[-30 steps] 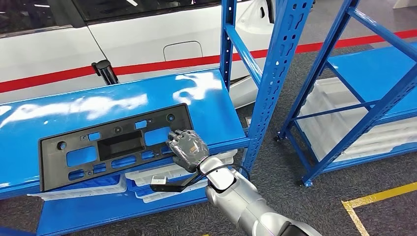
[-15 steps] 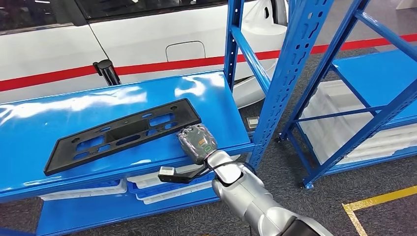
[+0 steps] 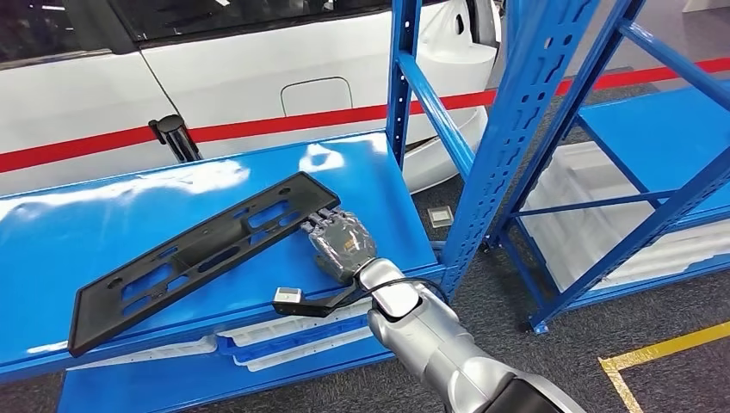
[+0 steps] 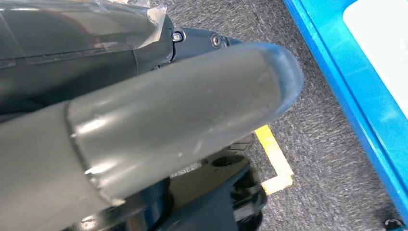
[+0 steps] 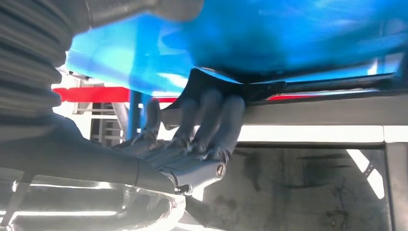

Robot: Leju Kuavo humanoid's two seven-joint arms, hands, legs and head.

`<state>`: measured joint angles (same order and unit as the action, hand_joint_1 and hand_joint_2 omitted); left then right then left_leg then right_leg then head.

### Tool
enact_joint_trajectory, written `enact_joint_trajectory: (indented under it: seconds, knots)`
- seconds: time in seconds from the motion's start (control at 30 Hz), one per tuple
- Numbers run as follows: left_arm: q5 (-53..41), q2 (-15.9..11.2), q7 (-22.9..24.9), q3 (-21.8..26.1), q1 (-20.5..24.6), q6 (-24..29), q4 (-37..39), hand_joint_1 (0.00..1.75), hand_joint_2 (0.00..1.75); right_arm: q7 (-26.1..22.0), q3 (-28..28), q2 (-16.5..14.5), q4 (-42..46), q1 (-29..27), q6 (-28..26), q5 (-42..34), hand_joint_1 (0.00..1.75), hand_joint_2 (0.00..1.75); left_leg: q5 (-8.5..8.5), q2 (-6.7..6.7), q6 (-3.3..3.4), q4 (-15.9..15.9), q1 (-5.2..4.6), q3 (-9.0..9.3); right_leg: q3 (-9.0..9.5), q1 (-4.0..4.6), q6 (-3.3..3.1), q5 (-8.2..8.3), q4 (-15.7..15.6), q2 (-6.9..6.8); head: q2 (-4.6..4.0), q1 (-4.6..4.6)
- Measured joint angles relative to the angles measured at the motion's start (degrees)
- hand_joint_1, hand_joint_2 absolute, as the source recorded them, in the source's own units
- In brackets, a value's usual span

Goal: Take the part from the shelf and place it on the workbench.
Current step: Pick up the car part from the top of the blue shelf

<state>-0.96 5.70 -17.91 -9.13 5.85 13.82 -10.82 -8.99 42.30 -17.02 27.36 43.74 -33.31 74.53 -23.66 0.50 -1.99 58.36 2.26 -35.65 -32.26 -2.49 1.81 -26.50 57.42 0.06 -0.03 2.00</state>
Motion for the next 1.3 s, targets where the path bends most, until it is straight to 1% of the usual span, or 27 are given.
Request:
enact_joint_trajectory:
  seconds: [0.03, 0.13, 0.17, 0.2, 0.27, 0.3, 0.33, 0.37, 0.4, 0.47, 0.5, 0.57, 0.6, 0.67, 0.7, 0.77, 0.8, 0.83, 0.87, 0.9, 0.93, 0.97, 1.0, 1.07, 1.13, 1.2, 1.3]
  knots:
    - [-0.02, 0.05, -0.01, 0.01, 0.01, 0.04, 0.01, 0.0, 0.0, 0.01, -0.04, -0.01, 0.02, 0.15, -0.12, 0.06, 0.0, 1.75, -0.34, -0.05, 0.38, -0.54, -0.3, 0.22, 0.07, 0.17, 0.47, -0.13, -0.14, -0.02, 0.01, 0.08]
    - [-0.08, 0.02, -0.02, 0.04, -0.03, 0.21, -0.01, 0.0, 0.0, 0.09, -0.19, -0.1, 0.15, 0.55, -0.35, 0.25, 0.0, 1.75, -0.57, -0.43, 2.22, -1.09, -1.07, 0.91, 0.9, 0.2, 1.95, -0.42, -0.91, -0.25, 0.01, 0.06]
    - [-0.09, 0.06, -0.03, 0.05, -0.03, 0.26, -0.01, 0.0, 0.0, 0.15, -0.24, -0.11, 0.21, 0.61, -0.38, 0.33, 0.0, 1.75, -0.51, -0.49, 2.78, -1.57, -1.26, 1.53, 0.79, 0.2, 2.11, -0.93, -0.15, -0.29, 0.0, -0.01]
    - [-0.1, 0.09, -0.04, 0.07, 0.01, 0.3, -0.01, 0.0, 0.0, 0.2, -0.28, -0.1, 0.27, 0.64, -0.41, 0.4, 0.0, 1.75, -0.5, -0.52, 3.27, -2.0, -1.41, 2.09, -0.16, 0.33, 1.9, -1.91, 1.99, -0.29, 0.0, -0.11]
    - [-0.1, 0.17, -0.06, 0.12, 0.11, 0.27, 0.0, 0.0, 0.0, 0.25, -0.32, 0.07, 0.29, 0.52, -0.45, 0.51, 0.0, 1.75, -0.69, -0.6, 4.05, -2.32, -1.9, 2.62, -4.65, 0.84, 0.75, -4.6, 9.84, -0.25, -0.01, -0.41]
    - [-0.1, 0.17, -0.06, 0.15, 0.12, 0.25, 0.0, 0.0, 0.0, 0.25, -0.32, 0.19, 0.27, 0.42, -0.47, 0.55, 0.0, 1.75, -0.85, -0.74, 4.36, -2.3, -2.24, 2.68, -7.0, 1.28, 0.27, -5.44, 13.33, -0.23, 0.0, -0.54]
    - [-0.1, 0.19, -0.05, 0.19, 0.05, 0.22, 0.0, 0.0, 0.0, 0.25, -0.32, 0.32, 0.26, 0.32, -0.5, 0.56, 0.0, 1.75, -1.01, -0.89, 4.66, -2.28, -2.68, 2.82, -8.36, 1.73, -0.02, -5.29, 14.77, -0.2, -0.01, -0.62]
    - [-0.11, 0.21, -0.05, 0.21, -0.03, 0.21, 0.0, 0.0, 0.0, 0.25, -0.32, 0.42, 0.26, 0.27, -0.53, 0.57, 0.0, 1.75, -1.19, -1.03, 4.92, -2.27, -3.11, 3.03, -8.44, 2.26, -0.2, -4.16, 13.75, -0.17, 0.0, -0.63]
    - [-0.11, 0.23, -0.04, 0.23, -0.1, 0.21, 0.01, 0.0, 0.0, 0.25, -0.32, 0.45, 0.26, 0.27, -0.56, 0.59, 0.0, 1.75, -1.37, -1.18, 5.16, -2.27, -3.54, 3.33, -7.43, 2.8, -0.42, -2.39, 10.73, -0.12, 0.01, -0.63]
    - [-0.11, 0.43, -0.05, 0.26, -0.08, 0.22, 0.01, 0.0, 0.0, 0.26, -0.32, 0.45, 0.26, 0.3, -0.62, 0.68, 0.0, 1.75, -1.83, -1.45, 5.48, -2.21, -4.16, 3.74, -4.23, 3.82, -1.61, 1.26, 2.97, 0.09, 0.01, -0.46]
    - [-0.11, 0.53, -0.05, 0.27, -0.03, 0.23, 0.01, 0.0, 0.0, 0.27, -0.32, 0.45, 0.26, 0.32, -0.68, 0.77, 0.0, 1.75, -2.06, -1.59, 5.46, -2.13, -4.29, 3.8, -3.12, 4.1, -2.24, 2.33, 0.51, 0.19, 0.0, -0.41]
    - [-0.14, 0.64, -0.05, 0.3, 0.01, 0.2, 0.01, 0.0, 0.0, 0.37, -0.32, 0.39, 0.29, 0.4, -0.84, 0.98, 0.0, 1.75, -2.42, -1.75, 5.16, -2.03, -4.34, 3.79, -2.25, 4.16, -3.06, 2.96, -1.09, 0.26, 0.01, -0.33]
    - [-0.16, 0.6, -0.04, 0.33, -0.01, 0.2, 0.01, 0.0, 0.44, 0.47, -0.32, 0.3, 0.36, 0.46, -0.91, 1.08, 0.0, 1.75, -2.63, -1.74, 4.94, -1.98, -4.21, 3.83, -2.0, 3.83, -3.26, 3.06, -1.47, 0.24, 0.01, -0.45]
    - [-0.17, 0.54, -0.03, 0.39, -0.02, 0.29, 0.01, 0.0, 1.31, 0.64, -0.32, 0.11, 0.48, 0.56, -0.98, 1.22, 0.0, 1.75, -3.84, -1.6, 4.06, -0.33, -4.03, 3.37, -1.2, 3.08, -3.64, 3.2, -2.34, 0.18, 0.01, -0.43]
    - [-0.17, 0.48, -0.03, 0.43, 0.0, 0.34, 0.01, 0.0, 1.75, 0.71, -0.32, 0.02, 0.52, 0.58, -1.0, 1.28, 0.13, 1.75, -5.17, -1.49, 3.45, 2.05, -3.75, 2.33, -0.78, 2.68, -3.78, 3.21, -2.67, 0.13, 0.01, -0.37]
    - [-0.17, 0.43, -0.03, 0.48, 0.02, 0.37, 0.01, 0.0, 1.75, 0.75, -0.31, -0.04, 0.52, 0.5, -1.0, 1.39, 1.0, 1.75, -8.37, -1.19, 2.13, 9.43, -2.72, -1.67, -0.5, 2.35, -3.89, 3.02, -2.73, 0.07, 0.01, -0.25]
    - [-0.17, 0.38, -0.02, 0.5, -0.02, 0.36, 0.01, 0.0, 1.31, 0.74, -0.31, -0.04, 0.52, 0.39, -1.0, 1.43, 1.44, 1.75, -9.26, -1.01, 1.55, 12.59, -2.12, -3.69, -0.45, 2.16, -3.8, 2.9, -2.71, 0.07, 0.0, -0.25]
    - [-0.17, 0.32, -0.01, 0.51, -0.06, 0.36, 0.01, 0.0, 0.87, 0.63, -0.3, -0.03, 0.52, 0.26, -0.95, 1.43, 1.75, 1.75, -9.01, -0.83, 0.98, 13.98, -1.53, -4.93, -0.4, 1.93, -3.62, 2.75, -2.66, 0.09, 0.0, -0.25]
    - [-0.18, 0.25, 0.0, 0.52, -0.08, 0.34, 0.01, 0.0, 0.44, 0.46, -0.29, -0.03, 0.52, 0.16, -0.77, 1.33, 1.75, 1.75, -7.49, -0.67, 0.41, 12.92, -0.97, -4.93, -0.31, 1.65, -3.3, 2.54, -2.56, 0.12, 0.01, -0.22]
    - [-0.2, 0.19, 0.0, 0.54, -0.07, 0.33, 0.01, 0.0, 0.0, 0.27, -0.29, -0.04, 0.52, 0.1, -0.47, 1.21, 1.75, 1.75, -5.09, -0.51, -0.15, 9.7, -0.46, -3.74, -0.17, 1.31, -2.88, 2.26, -2.36, 0.16, 0.0, -0.22]
    - [-0.21, 0.15, -0.01, 0.55, -0.04, 0.33, 0.01, 0.0, 0.0, 0.05, -0.29, -0.05, 0.52, 0.08, -0.17, 1.08, 1.75, 1.75, -2.67, -0.33, -0.7, 5.52, 0.01, -1.97, -0.06, 1.11, -2.39, 1.94, -2.07, 0.19, 0.01, -0.2]
    - [-0.23, 0.16, -0.03, 0.56, 0.01, 0.32, 0.01, 0.0, 0.0, -0.08, -0.29, -0.06, 0.53, 0.1, 0.06, 0.97, 1.75, 1.75, -1.11, -0.41, -0.94, 1.87, 0.19, -0.28, -0.06, 1.07, -1.83, 1.58, -1.71, 0.22, 0.01, -0.03]
    - [-0.24, 0.18, -0.06, 0.57, 0.05, 0.32, 0.01, 0.0, 0.0, -0.15, -0.29, -0.07, 0.54, 0.1, 0.14, 0.92, 1.75, 1.75, -0.28, -0.53, -0.8, -0.55, 0.3, 0.85, -0.13, 1.17, -1.44, 1.25, -1.34, 0.23, 0.01, 0.01]
    - [-0.24, 0.27, -0.12, 0.6, 0.08, 0.32, 0.01, 0.0, 0.0, -0.22, -0.29, -0.04, 0.55, 0.1, 0.06, 0.89, 1.75, 1.75, -0.34, -0.99, -0.12, -1.74, 0.0, 1.32, -0.32, 1.62, -1.29, 0.93, -0.97, 0.24, 0.01, -0.06]
    - [-0.25, 0.31, -0.18, 0.65, 0.06, 0.32, 0.01, 0.0, 0.87, -0.25, -0.3, 0.02, 0.55, 0.08, 0.04, 0.83, 1.75, 1.75, -0.28, -1.08, 0.42, -1.74, -0.57, 1.21, -0.29, 1.78, -1.43, 0.98, -1.13, 0.18, 0.01, -0.34]
    - [-0.25, 0.31, -0.36, 0.75, 0.03, 0.32, 0.01, 0.0, 1.75, -0.26, -0.31, 0.04, 0.61, 0.09, 0.02, 0.66, 1.75, 1.75, -0.37, -1.14, 1.06, -1.73, -1.17, 1.21, -0.21, 1.64, -1.28, 1.06, -1.4, 0.11, 0.01, -0.35]
    - [-0.26, 0.28, -0.72, 0.82, 0.03, 0.34, 0.0, 0.0, 1.75, -0.27, -0.32, 0.04, 0.7, 0.14, -0.02, 0.49, 1.75, 1.75, -0.46, -1.14, 1.48, -1.72, -1.47, 1.22, -0.11, 1.43, -1.21, 1.11, -1.6, 0.09, -0.01, -0.37]
